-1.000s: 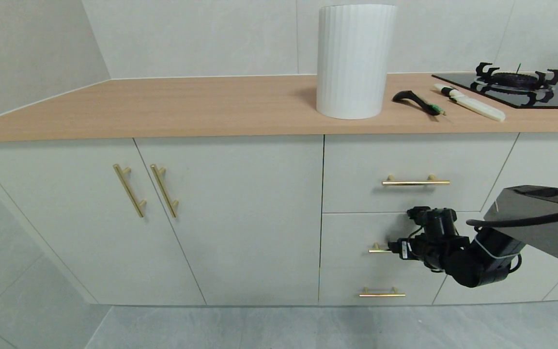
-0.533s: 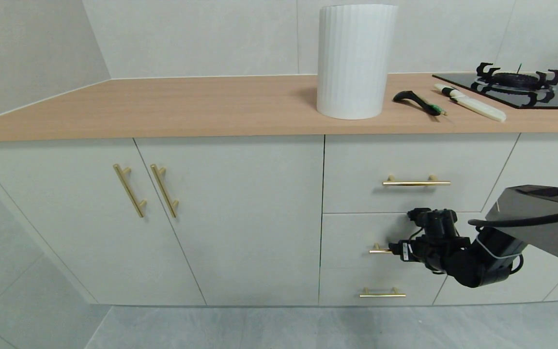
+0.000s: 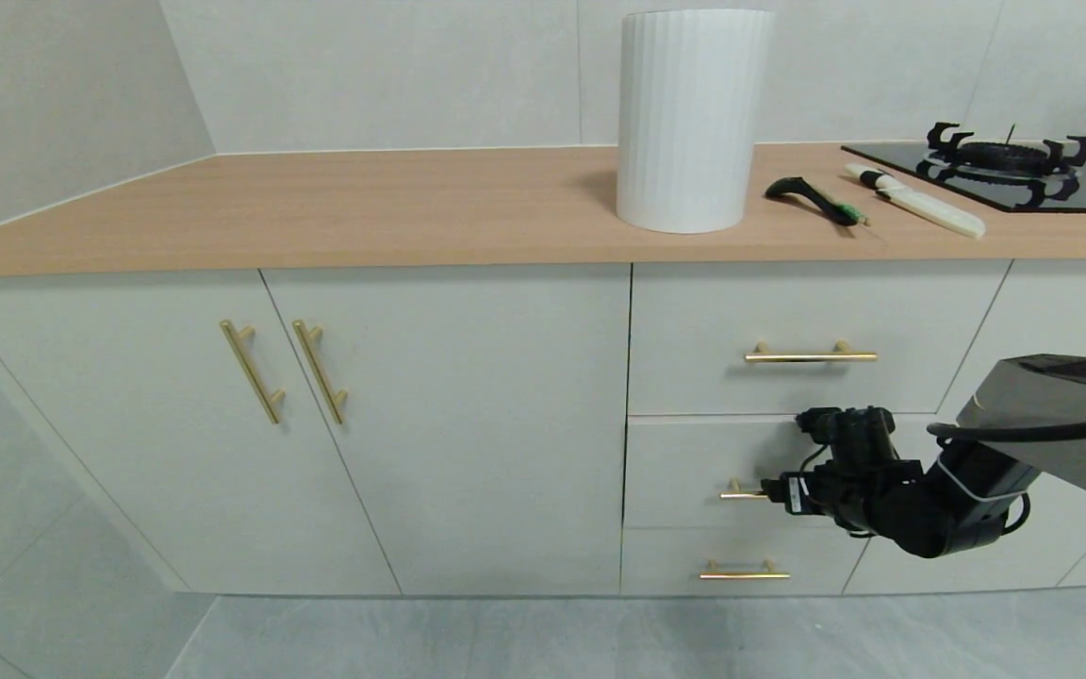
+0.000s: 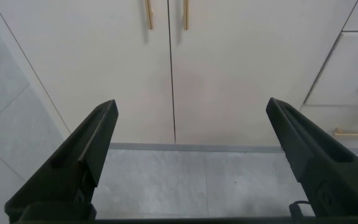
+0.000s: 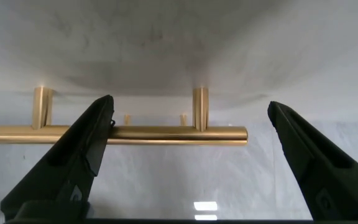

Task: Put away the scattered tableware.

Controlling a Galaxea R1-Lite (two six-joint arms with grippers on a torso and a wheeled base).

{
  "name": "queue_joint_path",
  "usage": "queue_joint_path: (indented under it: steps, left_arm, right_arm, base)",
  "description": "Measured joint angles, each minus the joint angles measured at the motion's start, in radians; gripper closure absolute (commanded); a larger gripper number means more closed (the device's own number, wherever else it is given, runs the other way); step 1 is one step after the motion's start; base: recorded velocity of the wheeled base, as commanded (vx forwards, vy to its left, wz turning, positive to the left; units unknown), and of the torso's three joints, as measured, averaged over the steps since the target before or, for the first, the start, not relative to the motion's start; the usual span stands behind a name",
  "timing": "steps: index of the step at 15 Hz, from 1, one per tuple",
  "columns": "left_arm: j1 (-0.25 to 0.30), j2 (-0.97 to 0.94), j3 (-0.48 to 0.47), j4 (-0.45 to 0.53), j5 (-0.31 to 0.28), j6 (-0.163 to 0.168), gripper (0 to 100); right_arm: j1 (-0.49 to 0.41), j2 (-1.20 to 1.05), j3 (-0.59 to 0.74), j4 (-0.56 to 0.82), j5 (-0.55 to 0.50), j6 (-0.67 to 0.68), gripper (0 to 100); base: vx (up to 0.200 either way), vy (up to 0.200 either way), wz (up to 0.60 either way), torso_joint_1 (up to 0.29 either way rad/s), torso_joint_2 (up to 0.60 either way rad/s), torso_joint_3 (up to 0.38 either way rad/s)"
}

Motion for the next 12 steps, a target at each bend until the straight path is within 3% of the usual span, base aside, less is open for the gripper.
queue_joint_path:
  steps: [8, 12]
  left_arm:
    - [0.000, 0.000, 0.000, 0.000, 0.000, 0.000, 0]
    - [0.000, 0.000, 0.000, 0.000, 0.000, 0.000, 0]
  right_arm:
    - [0.002, -0.055, 0.087, 0.007, 0.008, -0.047, 0]
    - [0.029, -0.166, 0.133, 0.183, 0.024, -0.070, 0]
  base:
    - [0.000, 0.000, 0.00, 0.000, 0.00, 0.000]
    - [0.000, 0.000, 0.00, 0.000, 0.00, 0.000]
